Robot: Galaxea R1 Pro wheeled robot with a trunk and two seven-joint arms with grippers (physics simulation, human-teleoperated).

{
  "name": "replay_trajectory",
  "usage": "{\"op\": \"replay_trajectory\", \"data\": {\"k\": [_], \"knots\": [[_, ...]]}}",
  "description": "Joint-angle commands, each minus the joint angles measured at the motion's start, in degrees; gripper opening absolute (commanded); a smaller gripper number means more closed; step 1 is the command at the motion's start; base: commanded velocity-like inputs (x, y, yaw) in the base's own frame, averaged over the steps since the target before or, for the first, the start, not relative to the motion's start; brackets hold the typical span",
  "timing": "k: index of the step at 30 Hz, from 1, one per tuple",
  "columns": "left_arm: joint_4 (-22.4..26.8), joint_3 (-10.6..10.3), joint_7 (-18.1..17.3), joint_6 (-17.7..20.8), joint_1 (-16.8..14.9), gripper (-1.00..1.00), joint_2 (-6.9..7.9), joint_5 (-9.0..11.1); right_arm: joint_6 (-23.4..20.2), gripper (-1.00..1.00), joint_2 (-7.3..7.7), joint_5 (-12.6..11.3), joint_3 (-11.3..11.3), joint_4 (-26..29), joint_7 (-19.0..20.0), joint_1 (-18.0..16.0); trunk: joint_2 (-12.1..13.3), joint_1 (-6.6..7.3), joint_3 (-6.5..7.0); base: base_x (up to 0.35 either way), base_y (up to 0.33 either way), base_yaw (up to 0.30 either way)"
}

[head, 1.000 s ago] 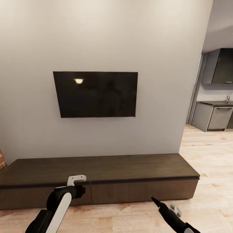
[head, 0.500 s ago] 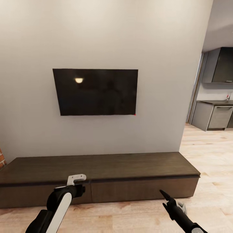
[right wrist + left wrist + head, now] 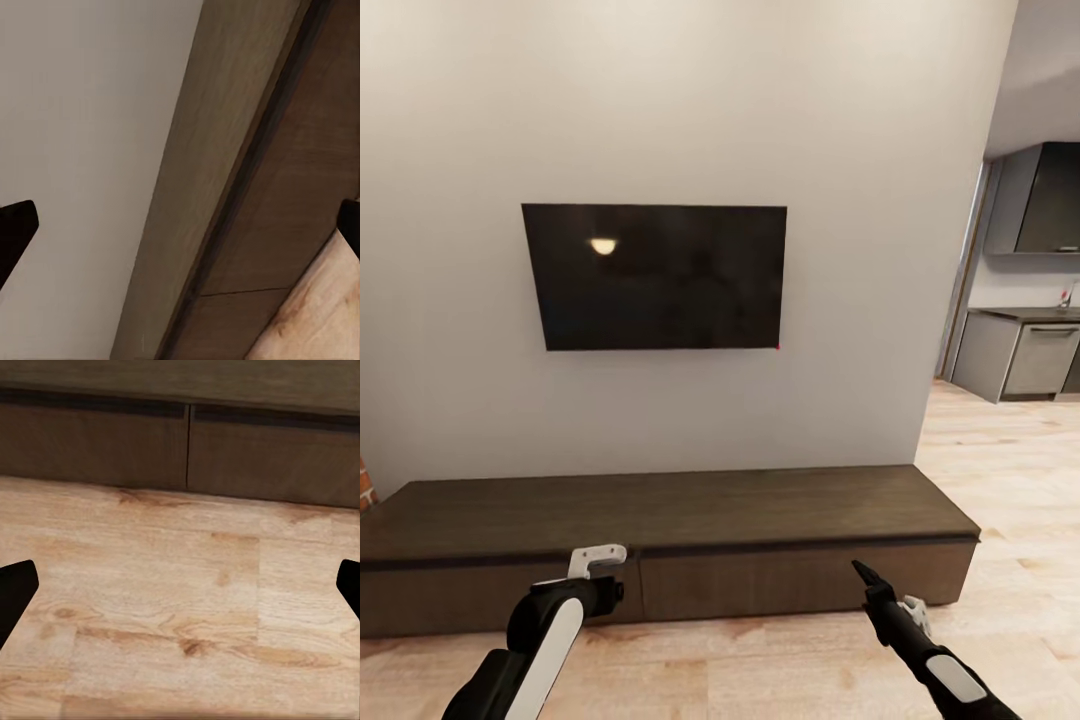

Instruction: Place each of the two pumpkins and all three candles from the living room inside a cabinet in the living room (use any cabinet), then make sure every cabinet is closed, and position the cauldron so it is next to a table in the living room.

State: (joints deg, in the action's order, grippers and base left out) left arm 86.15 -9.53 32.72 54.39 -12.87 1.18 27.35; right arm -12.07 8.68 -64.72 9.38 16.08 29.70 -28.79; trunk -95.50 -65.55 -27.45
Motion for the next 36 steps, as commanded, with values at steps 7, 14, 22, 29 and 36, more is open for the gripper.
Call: {"op": "replay_trajectory", "data": {"k": [7, 14, 22, 29, 36], "knots": [[-0.77, -0.13, 0.60, 0.06, -0.05, 1.00, 0.05, 0.74, -0.28, 1.00, -0.74, -6.52, 0.26, 0.37, -0.31, -0.91, -2.86, -1.54, -1.33, 0.000, 0.000, 0.000], [-0.87, -0.13, 0.34, 0.02, -0.05, 1.00, -0.29, 1.00, -0.31, 1.00, -1.21, -7.91, 0.29, 0.36, -0.34, -1.63, -5.66, -3.08, -2.58, 0.000, 0.000, 0.000], [-1.05, -0.05, -1.26, -0.14, -0.05, 1.00, -0.62, 1.16, -0.32, 1.00, -0.85, -9.33, 3.21, -0.34, -0.42, -1.71, -8.87, -4.83, -4.02, 0.000, 0.000, 0.000], [-1.08, -0.07, -1.41, -0.37, -0.05, 1.00, -0.65, 1.03, -0.32, 1.00, -0.75, -9.40, 5.03, -0.43, -0.43, -1.71, -11.68, -6.37, -5.28, 0.000, 0.000, 0.000], [-1.13, -0.12, -1.42, -0.98, -0.05, 1.00, -0.65, 0.89, -0.40, 1.00, -0.74, -9.61, 5.55, -0.44, -0.50, -1.71, -14.49, -7.91, -6.53, 0.000, 0.000, 0.000]]}}
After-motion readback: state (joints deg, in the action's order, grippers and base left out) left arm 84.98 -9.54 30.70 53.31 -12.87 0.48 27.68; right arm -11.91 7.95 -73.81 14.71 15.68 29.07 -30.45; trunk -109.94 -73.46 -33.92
